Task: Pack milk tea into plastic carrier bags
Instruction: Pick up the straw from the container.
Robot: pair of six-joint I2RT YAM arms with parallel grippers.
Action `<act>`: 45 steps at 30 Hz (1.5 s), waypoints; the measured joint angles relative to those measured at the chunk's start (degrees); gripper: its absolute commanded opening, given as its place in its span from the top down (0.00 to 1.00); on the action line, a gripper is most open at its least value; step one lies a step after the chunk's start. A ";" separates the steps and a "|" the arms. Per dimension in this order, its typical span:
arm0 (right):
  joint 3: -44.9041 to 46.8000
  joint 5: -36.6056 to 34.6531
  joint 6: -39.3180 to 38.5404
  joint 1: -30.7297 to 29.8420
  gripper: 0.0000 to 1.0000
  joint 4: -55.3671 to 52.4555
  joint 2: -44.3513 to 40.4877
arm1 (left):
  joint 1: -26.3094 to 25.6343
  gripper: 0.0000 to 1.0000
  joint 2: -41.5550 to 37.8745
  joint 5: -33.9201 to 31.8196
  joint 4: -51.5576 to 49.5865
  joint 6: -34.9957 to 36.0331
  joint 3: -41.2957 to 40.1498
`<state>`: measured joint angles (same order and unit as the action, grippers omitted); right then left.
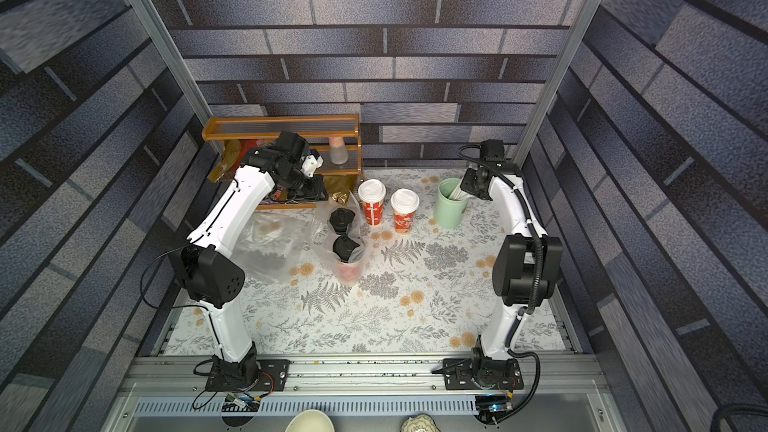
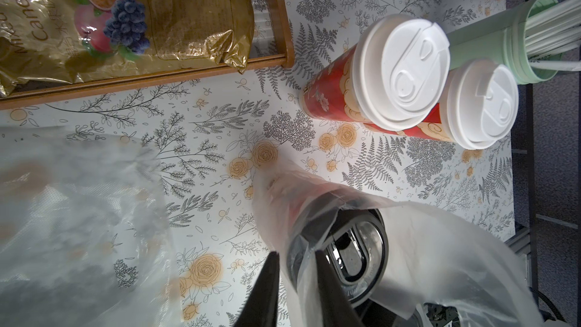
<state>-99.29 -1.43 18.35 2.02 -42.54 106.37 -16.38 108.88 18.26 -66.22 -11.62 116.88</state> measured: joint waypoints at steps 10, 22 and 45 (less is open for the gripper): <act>0.57 -0.70 -0.42 0.00 0.93 -0.33 -5.09 | 0.00 0.78 0.00 0.02 0.00 0.00 0.00; -0.02 -1.77 -0.85 0.00 0.99 -4.00 -11.58 | 0.00 0.74 0.02 0.02 0.00 0.00 0.00; -20.46 -1.68 -2.43 -6.14 1.00 -14.47 -17.57 | 0.55 0.63 -2.84 0.00 0.07 0.00 -1.66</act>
<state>-119.74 -3.11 15.92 -4.12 -57.01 88.79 -15.84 106.04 18.26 -66.15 -11.62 115.22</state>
